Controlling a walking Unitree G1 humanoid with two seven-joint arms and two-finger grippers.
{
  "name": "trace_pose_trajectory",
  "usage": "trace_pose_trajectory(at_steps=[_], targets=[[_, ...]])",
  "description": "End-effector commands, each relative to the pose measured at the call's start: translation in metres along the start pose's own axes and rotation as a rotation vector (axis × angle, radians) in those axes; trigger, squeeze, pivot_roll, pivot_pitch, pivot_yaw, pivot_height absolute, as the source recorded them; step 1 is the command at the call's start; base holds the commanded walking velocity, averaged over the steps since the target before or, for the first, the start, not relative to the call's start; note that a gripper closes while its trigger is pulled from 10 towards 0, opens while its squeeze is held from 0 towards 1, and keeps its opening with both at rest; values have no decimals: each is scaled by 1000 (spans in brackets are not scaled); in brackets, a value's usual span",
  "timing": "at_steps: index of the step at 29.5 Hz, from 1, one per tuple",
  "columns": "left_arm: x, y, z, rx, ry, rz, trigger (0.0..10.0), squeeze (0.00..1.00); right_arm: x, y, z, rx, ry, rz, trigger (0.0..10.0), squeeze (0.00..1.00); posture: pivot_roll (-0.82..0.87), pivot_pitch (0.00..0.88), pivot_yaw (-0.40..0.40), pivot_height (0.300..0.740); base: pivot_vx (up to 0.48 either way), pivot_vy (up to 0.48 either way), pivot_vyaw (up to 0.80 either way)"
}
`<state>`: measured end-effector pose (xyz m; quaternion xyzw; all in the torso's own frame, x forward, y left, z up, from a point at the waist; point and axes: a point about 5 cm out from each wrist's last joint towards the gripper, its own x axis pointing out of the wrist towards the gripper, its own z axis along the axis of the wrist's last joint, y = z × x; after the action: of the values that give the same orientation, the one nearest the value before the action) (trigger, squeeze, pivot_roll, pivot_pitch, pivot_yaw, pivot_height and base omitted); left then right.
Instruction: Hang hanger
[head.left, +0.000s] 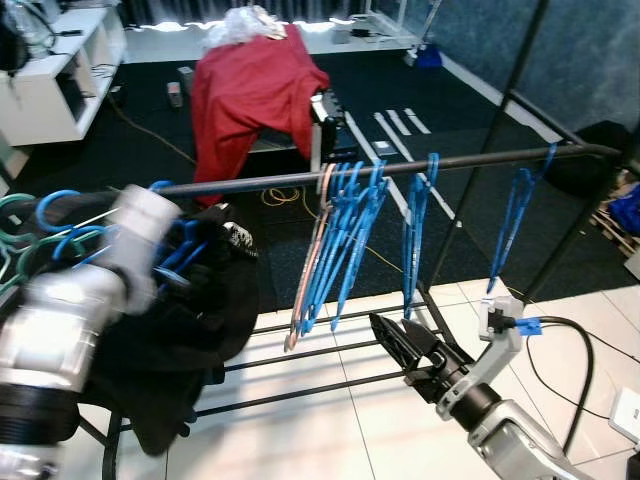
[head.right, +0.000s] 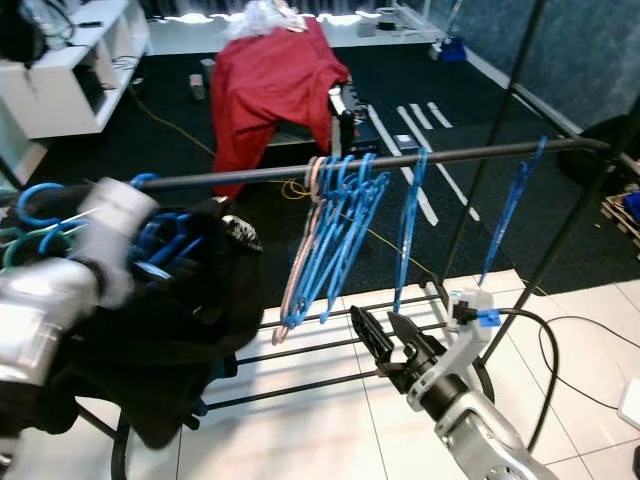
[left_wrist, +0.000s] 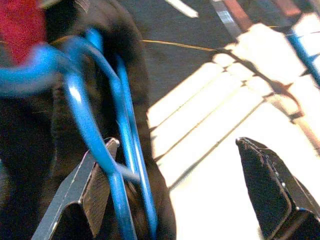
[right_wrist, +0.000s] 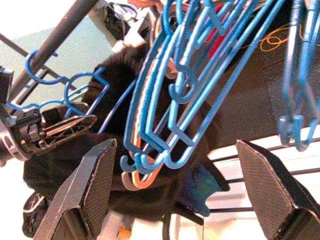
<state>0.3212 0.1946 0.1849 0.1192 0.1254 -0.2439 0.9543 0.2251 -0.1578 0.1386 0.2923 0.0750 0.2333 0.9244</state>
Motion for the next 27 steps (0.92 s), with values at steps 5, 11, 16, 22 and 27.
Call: trace_pose_trajectory(at_steps=[5, 11, 16, 22, 27], targets=[[22, -25, -13, -143, 1, 14, 0, 0, -2, 1, 1, 4, -8, -7, 10000, 0, -105, 109, 12, 740, 0, 0, 0], [29, -17, -9, -173, -35, 139, 0, 0, -2, 1, 1, 5, -14, -11, 10000, 0, -103, 111, 13, 740, 0, 0, 0], [26, -8, -7, -170, -30, 212, 0, 0, -2, 1, 1, 6, -16, -12, 10000, 0, -102, 110, 12, 740, 0, 0, 0], [17, 9, 0, -66, -51, 311, 0, 0, -1, 0, 2, 4, -15, -14, 10000, 0, -104, 107, 5, 740, 0, 0, 0], [3, 21, 15, -114, -146, 254, 0, 0, 0, -1, 2, 4, -13, -12, 10000, 0, -102, 105, 3, 740, 0, 0, 0]])
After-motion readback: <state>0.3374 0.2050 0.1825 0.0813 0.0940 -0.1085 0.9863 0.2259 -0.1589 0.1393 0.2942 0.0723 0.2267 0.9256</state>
